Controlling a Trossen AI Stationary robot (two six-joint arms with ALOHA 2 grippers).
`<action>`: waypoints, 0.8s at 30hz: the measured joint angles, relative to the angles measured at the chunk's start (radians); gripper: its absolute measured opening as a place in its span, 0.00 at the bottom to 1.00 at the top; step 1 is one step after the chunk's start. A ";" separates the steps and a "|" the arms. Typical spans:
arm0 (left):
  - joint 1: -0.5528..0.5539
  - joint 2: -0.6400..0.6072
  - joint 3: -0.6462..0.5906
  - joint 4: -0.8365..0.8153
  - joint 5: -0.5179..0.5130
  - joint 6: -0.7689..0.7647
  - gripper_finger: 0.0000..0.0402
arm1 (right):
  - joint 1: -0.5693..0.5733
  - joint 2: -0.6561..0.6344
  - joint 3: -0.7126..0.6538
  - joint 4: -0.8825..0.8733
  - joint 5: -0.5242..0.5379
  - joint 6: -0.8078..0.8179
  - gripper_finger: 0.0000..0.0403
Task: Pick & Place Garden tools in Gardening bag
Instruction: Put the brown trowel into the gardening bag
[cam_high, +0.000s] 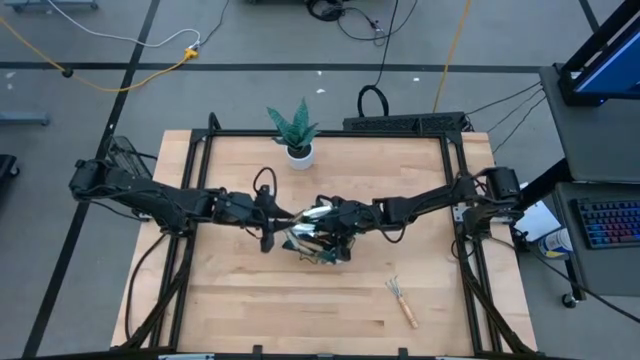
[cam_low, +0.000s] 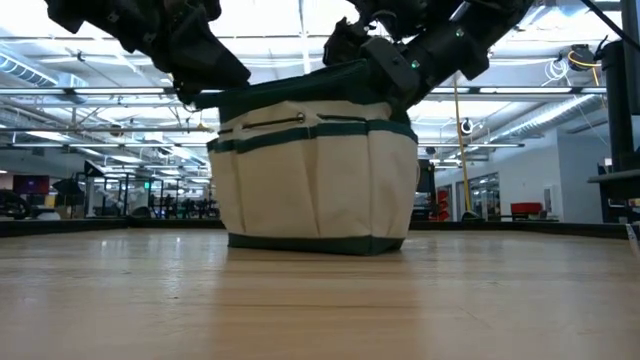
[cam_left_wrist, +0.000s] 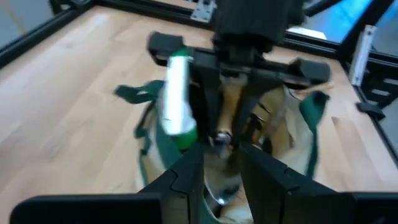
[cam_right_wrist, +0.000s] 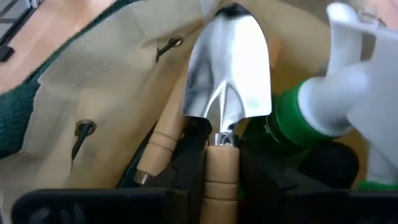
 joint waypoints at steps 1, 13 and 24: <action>0.000 0.011 0.000 0.014 0.012 0.007 0.25 | 0.000 -0.009 -0.002 -0.004 -0.001 0.000 0.21; 0.011 0.224 0.028 0.198 0.118 0.097 0.25 | 0.000 -0.021 0.000 -0.015 0.001 0.027 0.23; 0.050 0.282 0.108 0.041 0.085 0.096 0.25 | 0.014 -0.023 0.001 -0.037 0.008 -0.008 0.23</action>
